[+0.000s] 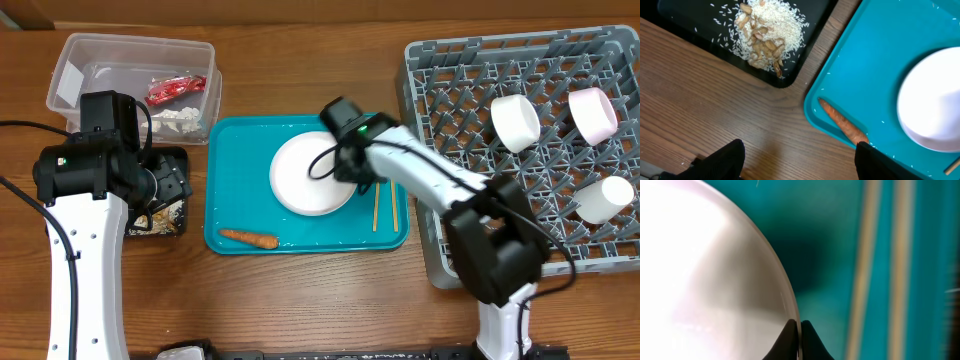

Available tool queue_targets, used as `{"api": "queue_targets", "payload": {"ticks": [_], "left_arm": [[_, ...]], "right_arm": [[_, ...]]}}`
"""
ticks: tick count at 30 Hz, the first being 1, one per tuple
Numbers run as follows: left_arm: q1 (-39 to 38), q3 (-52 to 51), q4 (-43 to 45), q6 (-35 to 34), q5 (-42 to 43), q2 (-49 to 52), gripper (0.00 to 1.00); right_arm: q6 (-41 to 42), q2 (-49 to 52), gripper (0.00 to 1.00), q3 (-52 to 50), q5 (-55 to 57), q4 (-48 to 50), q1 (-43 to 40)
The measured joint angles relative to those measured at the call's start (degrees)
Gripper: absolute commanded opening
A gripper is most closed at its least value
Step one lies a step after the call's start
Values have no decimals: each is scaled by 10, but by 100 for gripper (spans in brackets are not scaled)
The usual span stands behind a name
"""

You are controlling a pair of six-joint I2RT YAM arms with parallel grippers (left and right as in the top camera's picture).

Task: Sort waste into correct bins and load items into the dishwasher
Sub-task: 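Stand the pink plate upright in the dish rack with the right gripper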

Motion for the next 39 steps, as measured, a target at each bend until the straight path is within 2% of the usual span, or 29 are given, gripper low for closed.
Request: {"api": "queue_targets", "payload": {"ticks": [9, 12, 15, 22, 25, 32, 39], "left_arm": [[0, 0, 3, 0, 0, 0, 73], [0, 0, 4, 0, 0, 0, 73], [0, 0, 4, 0, 0, 0, 73], [0, 0, 9, 0, 0, 0, 73], [0, 0, 10, 0, 0, 0, 73], [0, 0, 10, 0, 0, 0, 73], [0, 0, 10, 0, 0, 0, 73]], "right_arm": [[-165, -203, 4, 31, 42, -9, -82], [-191, -262, 4, 37, 109, -13, -94], [-203, -290, 4, 38, 222, -37, -108], [-121, -288, 4, 21, 536, -97, -129], [-71, -288, 4, -14, 625, -76, -129], [-38, -278, 4, -113, 678, 17, -140], [-40, -272, 4, -143, 685, 65, -159]]}}
